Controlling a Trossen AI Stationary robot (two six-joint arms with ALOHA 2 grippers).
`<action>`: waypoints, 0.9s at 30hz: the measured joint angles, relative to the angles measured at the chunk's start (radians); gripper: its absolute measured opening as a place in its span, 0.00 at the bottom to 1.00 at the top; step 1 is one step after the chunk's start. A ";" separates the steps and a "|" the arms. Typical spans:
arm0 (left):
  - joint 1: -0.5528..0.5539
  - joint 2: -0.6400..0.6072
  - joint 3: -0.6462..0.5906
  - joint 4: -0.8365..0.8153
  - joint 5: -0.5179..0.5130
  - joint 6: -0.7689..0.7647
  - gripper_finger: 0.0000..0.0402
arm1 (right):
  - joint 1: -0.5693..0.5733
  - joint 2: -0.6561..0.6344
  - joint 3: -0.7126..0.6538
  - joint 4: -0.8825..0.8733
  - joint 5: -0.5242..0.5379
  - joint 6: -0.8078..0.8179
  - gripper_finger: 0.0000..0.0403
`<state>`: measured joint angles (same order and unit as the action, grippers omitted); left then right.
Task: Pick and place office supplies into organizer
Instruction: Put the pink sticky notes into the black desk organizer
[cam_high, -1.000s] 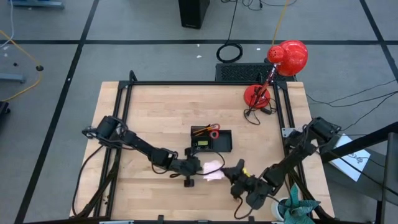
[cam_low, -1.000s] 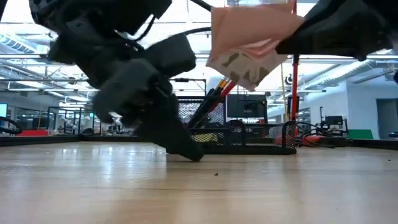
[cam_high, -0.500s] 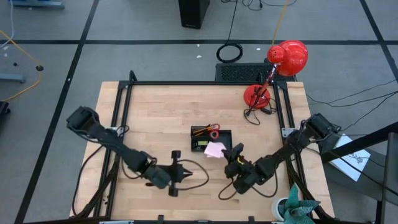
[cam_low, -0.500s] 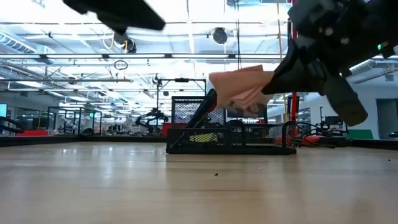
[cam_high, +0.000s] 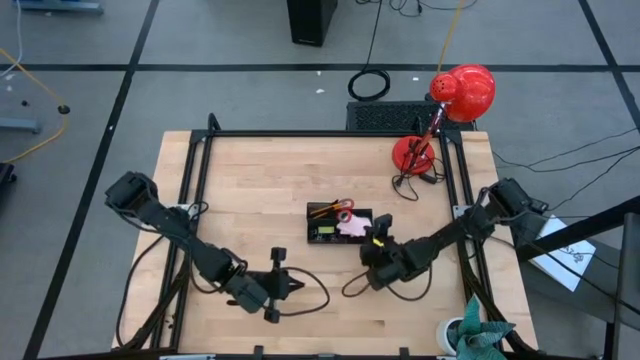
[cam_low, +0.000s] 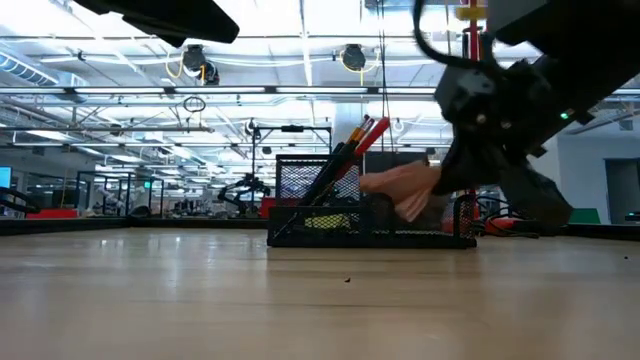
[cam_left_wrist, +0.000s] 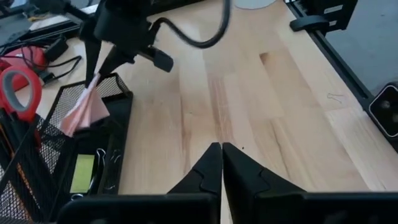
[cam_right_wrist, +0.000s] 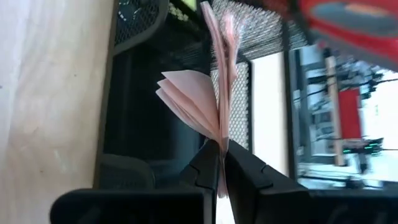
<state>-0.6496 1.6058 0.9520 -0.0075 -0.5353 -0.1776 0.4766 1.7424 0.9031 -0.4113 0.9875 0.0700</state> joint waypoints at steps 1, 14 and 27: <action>0.001 0.000 0.000 0.000 -0.002 0.000 0.06 | -0.013 0.000 0.000 0.004 -0.022 0.001 0.03; 0.002 0.000 0.000 -0.018 -0.010 -0.013 0.01 | -0.073 -0.006 0.005 0.017 -0.194 0.012 0.09; 0.002 0.000 0.000 -0.019 -0.010 -0.015 0.04 | -0.056 -0.126 -0.001 0.017 -0.323 0.047 0.39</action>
<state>-0.6479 1.6055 0.9524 -0.0269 -0.5450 -0.1925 0.4209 1.6164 0.9020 -0.3947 0.6650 0.1170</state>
